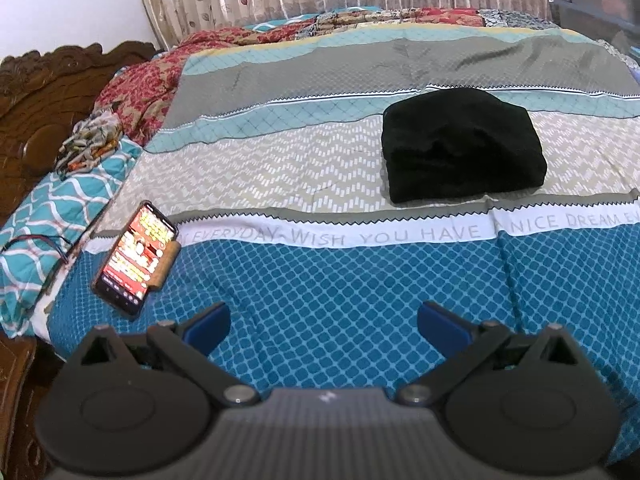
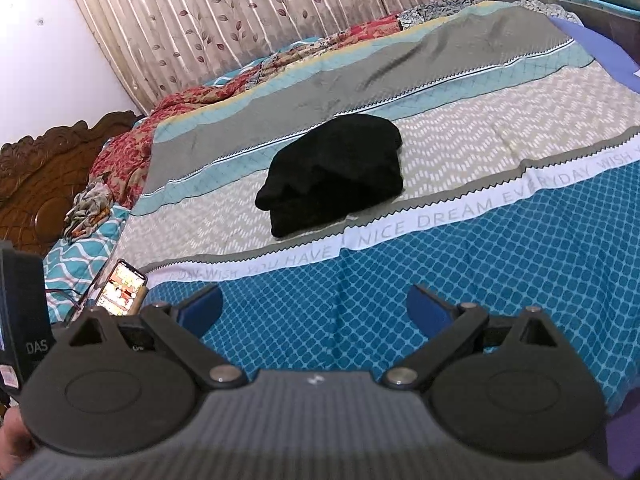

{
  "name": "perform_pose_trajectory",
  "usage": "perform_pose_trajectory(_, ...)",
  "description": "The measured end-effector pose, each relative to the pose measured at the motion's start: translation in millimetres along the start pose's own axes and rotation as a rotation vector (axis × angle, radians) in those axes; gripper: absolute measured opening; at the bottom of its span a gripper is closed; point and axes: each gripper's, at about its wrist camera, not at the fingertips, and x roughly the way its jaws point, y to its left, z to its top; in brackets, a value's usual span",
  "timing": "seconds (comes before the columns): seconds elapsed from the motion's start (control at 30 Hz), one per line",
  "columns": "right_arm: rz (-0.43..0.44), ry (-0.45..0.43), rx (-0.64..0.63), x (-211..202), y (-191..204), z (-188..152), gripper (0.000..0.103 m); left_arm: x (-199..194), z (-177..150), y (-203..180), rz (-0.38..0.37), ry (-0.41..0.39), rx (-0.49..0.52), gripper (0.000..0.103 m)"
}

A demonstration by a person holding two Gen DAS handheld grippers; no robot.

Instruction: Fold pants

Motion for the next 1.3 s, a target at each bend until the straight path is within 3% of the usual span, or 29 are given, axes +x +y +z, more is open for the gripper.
perform_pose_trajectory(0.67, -0.002, -0.005, 0.003, -0.6, -3.0, 0.9, 0.1, -1.6, 0.4, -4.7, -0.003, -0.003, 0.025, 0.103)
perform_pose_trajectory(1.3, 0.003, -0.003, 0.023, -1.4, -6.6, 0.0, 0.1, 4.4, -2.9, -4.2, -0.042, 0.051, 0.016, 0.103)
